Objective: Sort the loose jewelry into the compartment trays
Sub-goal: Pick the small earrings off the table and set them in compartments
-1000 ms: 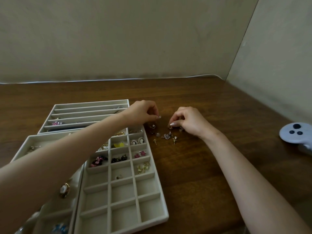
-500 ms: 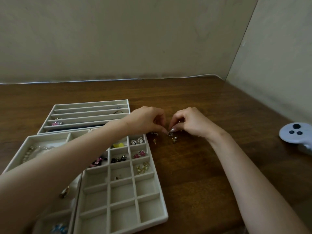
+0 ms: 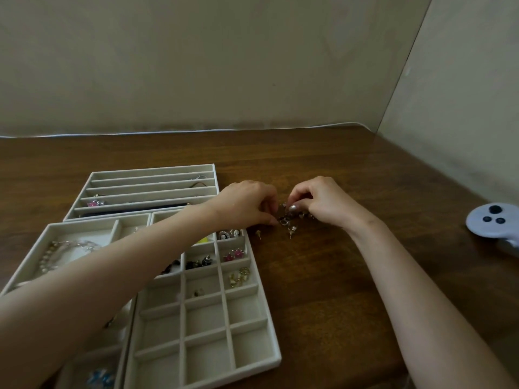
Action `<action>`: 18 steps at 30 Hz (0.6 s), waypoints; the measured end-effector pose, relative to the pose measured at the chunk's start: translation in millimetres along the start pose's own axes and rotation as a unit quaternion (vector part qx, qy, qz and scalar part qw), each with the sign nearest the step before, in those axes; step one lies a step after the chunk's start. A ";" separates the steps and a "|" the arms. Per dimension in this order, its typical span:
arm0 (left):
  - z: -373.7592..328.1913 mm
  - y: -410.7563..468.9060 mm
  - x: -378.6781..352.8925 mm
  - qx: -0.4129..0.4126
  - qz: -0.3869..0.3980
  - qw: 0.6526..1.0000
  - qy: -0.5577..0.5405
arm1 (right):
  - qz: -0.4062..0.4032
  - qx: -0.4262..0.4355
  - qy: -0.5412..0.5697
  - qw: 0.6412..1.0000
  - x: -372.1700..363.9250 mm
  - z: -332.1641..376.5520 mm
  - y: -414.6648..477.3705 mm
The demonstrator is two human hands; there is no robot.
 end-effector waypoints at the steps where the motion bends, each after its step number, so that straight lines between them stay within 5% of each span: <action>1: -0.5 1.3 0.6 0.001 -0.013 1.000 -0.004 | 0.003 -0.001 -0.002 1.000 -0.1 -0.1 -0.3; 11: 1.0 6.5 -3.3 0.011 -0.017 1.000 -0.006 | 0.015 -0.003 -0.009 1.000 -1.0 0.9 -1.3; 18: 12.1 4.3 0.0 0.055 -0.010 0.990 -0.130 | -0.006 -0.002 0.011 1.000 1.9 1.7 -0.9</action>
Point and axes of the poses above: each hand's wrist, its own y-axis towards the middle knuckle, its own x-axis out of the back of the hand, z = x × y, the point moved 8 cm from there along y, towards the middle knuckle, and after that the axes turned 2 degrees about -x, right-handed, at the moved point
